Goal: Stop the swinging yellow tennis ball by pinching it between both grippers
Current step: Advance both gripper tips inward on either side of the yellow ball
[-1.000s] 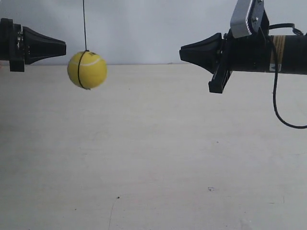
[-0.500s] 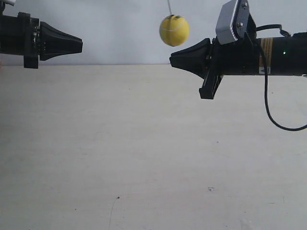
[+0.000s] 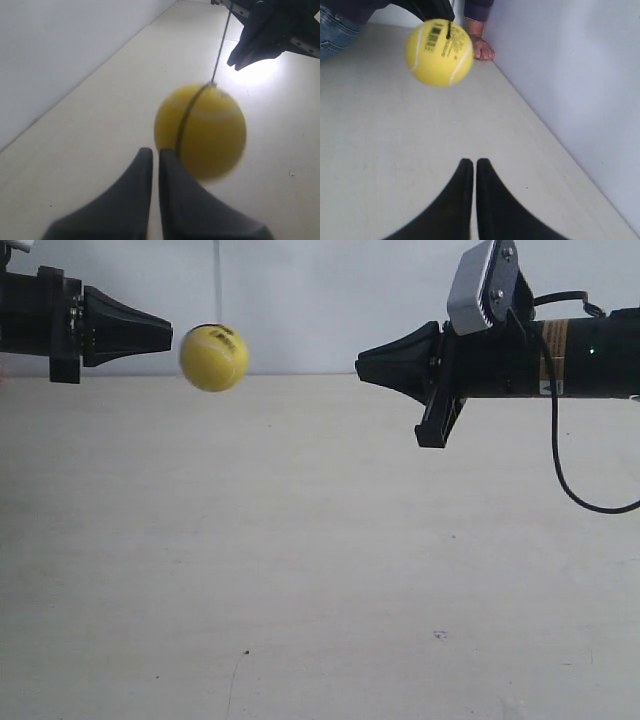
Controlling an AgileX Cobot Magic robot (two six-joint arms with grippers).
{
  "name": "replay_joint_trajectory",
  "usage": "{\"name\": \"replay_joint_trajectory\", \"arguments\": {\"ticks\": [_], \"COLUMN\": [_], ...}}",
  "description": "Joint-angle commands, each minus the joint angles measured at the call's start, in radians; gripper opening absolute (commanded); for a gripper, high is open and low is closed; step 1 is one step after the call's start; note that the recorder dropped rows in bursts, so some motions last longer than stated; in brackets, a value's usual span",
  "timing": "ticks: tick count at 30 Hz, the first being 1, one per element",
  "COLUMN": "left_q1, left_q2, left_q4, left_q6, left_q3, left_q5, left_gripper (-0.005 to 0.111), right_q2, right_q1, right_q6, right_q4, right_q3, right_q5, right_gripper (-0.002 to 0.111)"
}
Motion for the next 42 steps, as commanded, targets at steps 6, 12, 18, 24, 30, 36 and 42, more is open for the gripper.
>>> {"name": "replay_joint_trajectory", "arguments": {"ticks": [6,12,18,24,30,36,42], "left_q1": [-0.005,-0.011,-0.052,-0.086,-0.095,-0.095,-0.102], "left_q2": [-0.002,-0.002,-0.002,-0.002,-0.002,-0.002,-0.002], "left_q4": [-0.008,-0.008,-0.008,-0.005,-0.007,-0.017,-0.021], "left_q6": [-0.005,-0.010,0.003,-0.001,0.008,0.008,0.010], "left_q3": [-0.007,-0.007,-0.007,-0.007,-0.007,-0.007,-0.007], "left_q5": [-0.006,-0.006,-0.006,-0.006,-0.006,-0.006,-0.006], "left_gripper": [0.005,0.005,0.005,0.005,0.005,0.005,0.005], "right_q2": [-0.002,-0.002,-0.002,-0.002,-0.002,0.046,0.069], "right_q1": [0.001,0.001,0.001,0.001,0.001,0.001,0.001], "right_q6": [-0.029,-0.042,-0.044,-0.033,-0.033,-0.028,-0.003], "right_q4": [0.034,0.036,0.038,0.038,0.038,0.033,0.024], "right_q3": [-0.005,-0.014,-0.014,-0.014,-0.014,-0.050,-0.075], "right_q5": [-0.020,-0.022,-0.035,-0.056,-0.071,-0.071,-0.098], "right_gripper": [0.000,0.000,0.000,0.000,0.000,0.000,0.000]}}
